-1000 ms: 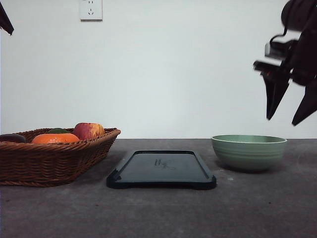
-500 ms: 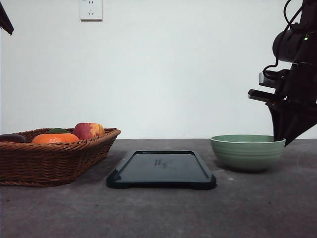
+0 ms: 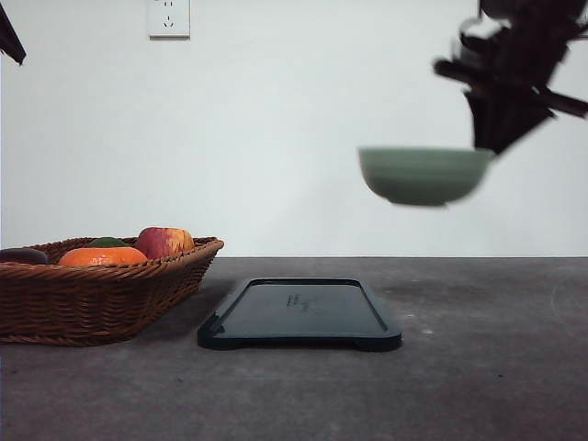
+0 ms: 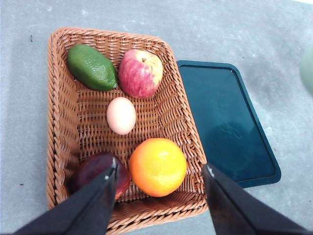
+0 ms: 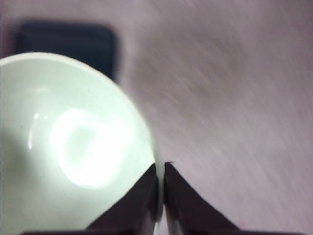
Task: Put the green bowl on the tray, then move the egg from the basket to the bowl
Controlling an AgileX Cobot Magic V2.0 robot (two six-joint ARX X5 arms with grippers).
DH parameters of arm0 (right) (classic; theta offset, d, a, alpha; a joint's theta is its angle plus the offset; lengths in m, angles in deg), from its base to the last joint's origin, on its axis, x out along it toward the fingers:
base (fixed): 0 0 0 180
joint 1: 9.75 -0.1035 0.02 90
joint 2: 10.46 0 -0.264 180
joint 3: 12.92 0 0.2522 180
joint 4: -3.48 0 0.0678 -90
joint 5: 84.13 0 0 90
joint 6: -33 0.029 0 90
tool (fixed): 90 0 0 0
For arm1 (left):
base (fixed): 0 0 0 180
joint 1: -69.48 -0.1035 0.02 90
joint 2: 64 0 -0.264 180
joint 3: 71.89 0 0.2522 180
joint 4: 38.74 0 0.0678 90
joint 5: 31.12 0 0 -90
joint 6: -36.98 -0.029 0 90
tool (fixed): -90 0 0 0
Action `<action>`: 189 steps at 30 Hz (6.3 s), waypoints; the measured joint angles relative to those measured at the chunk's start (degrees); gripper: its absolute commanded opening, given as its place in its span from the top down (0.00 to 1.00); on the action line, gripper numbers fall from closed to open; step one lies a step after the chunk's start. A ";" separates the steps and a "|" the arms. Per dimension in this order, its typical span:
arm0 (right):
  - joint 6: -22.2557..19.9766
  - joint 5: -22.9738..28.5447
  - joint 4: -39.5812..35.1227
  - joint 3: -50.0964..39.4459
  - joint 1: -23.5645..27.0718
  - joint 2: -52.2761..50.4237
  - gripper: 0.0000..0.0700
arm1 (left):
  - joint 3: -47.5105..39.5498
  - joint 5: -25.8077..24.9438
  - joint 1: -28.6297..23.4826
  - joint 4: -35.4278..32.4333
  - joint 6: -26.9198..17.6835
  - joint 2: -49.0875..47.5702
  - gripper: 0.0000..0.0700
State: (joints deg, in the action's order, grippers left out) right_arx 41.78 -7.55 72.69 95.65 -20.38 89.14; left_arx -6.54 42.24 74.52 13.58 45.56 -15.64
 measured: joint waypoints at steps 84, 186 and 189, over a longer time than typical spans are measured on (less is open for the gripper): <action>0.59 8.66 -31.73 -56.66 -15.53 -43.02 0.79 | 0.02 0.00 0.12 3.10 0.00 0.01 0.50; 0.65 13.48 -25.71 -57.60 -15.53 -56.26 0.79 | 33.59 10.54 6.78 11.27 -4.52 59.80 0.74; 0.65 13.50 -25.71 -57.60 -15.53 -56.26 0.79 | 33.62 10.54 6.75 11.29 -4.22 56.10 0.74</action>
State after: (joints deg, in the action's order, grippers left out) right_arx 42.43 5.95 46.98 38.05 -35.90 32.88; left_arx 27.08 52.77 81.27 24.87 41.35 40.46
